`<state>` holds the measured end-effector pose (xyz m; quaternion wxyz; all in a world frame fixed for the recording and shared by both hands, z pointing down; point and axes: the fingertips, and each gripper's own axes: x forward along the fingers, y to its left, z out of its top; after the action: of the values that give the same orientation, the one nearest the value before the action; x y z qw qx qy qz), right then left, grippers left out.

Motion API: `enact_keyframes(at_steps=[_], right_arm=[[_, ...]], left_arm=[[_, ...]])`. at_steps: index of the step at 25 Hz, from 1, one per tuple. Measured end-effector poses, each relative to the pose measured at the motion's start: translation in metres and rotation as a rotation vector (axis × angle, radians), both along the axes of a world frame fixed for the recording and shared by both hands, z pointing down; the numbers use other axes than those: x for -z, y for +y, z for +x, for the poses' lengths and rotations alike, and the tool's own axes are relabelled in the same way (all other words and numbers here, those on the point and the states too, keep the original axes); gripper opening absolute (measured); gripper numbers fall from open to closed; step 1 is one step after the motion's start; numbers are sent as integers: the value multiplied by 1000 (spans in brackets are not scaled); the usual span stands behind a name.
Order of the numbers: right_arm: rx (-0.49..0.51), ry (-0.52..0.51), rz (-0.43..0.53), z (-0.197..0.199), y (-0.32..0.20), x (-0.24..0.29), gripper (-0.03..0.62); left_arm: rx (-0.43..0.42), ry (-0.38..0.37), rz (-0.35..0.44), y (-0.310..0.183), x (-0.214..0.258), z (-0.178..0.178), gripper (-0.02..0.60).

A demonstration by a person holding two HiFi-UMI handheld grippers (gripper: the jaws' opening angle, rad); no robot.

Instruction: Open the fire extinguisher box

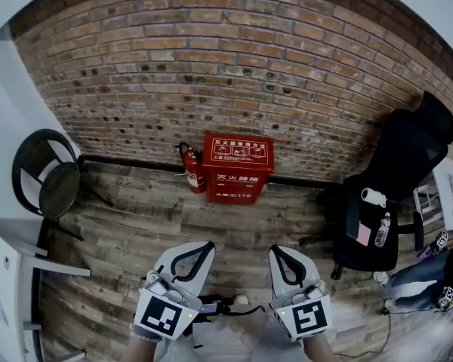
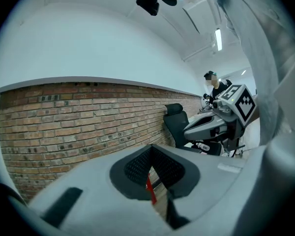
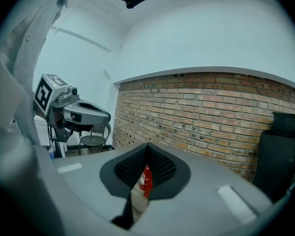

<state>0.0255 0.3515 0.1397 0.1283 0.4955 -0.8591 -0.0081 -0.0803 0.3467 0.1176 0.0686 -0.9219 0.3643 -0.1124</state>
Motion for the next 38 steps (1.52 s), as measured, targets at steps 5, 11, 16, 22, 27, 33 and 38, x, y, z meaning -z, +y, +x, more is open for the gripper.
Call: enact_keyframes(at_steps=[5,11,16,22,27,33,38], right_arm=[[1,23,-7,-9,6,-1,3],[-1,30,10,-17,7,3,3],[5,42,23,-20,-1,3,3],[19,30,16,-17,-22,-1,3],[43,41,-5,-6,-59,-9,3],[101,21,-22,9,-114,-17,3],[139,2,-35,23,-164,-18,3]], left_arm=[[-13,-1,6,2,1,-11,0],[-13,21,27,0,8,-21,0],[-10,18,34,-6,8,-24,0],[3,-9,34,-23,5,-22,0],[38,-18,30,-55,0,-17,0],[94,-31,8,-108,-6,-2,0],[135,-35,-2,-154,-8,15,0]])
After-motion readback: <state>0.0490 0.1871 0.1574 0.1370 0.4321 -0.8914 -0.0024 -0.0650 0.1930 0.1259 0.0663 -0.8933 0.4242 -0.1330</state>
